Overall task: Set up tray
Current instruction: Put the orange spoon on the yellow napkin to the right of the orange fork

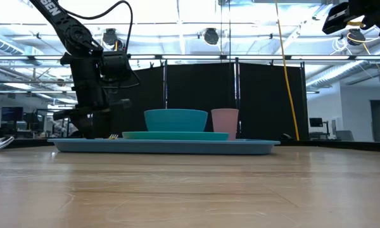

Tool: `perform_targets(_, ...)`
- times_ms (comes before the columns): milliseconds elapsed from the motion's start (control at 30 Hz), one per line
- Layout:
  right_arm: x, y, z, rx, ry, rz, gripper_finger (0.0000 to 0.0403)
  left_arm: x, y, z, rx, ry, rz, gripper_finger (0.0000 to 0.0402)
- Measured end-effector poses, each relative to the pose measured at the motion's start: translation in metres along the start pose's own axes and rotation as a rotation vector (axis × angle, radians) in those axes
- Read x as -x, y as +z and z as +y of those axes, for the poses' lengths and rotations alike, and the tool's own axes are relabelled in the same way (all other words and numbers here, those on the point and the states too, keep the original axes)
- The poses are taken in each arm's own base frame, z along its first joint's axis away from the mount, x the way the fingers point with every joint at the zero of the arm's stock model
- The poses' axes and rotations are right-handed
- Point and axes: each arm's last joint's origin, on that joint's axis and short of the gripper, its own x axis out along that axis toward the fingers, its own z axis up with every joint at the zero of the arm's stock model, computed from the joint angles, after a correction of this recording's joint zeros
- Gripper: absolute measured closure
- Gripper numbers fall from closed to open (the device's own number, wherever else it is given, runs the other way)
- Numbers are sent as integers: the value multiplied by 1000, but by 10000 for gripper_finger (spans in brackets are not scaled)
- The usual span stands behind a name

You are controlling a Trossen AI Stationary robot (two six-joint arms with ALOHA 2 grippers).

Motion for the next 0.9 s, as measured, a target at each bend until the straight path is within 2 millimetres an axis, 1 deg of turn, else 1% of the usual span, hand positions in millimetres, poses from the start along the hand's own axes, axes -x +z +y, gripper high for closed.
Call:
perform_targets(533,0,0,0,0,0,0,399,1,-6,-4,-32,-4,6,222)
perform_targets(667,0,0,0,0,0,0,399,5,-6,-4,-33,-16,-1,222)
perform_targets(900,0,0,0,0,0,0,399,20,-6,-2,-29,-56,-32,222)
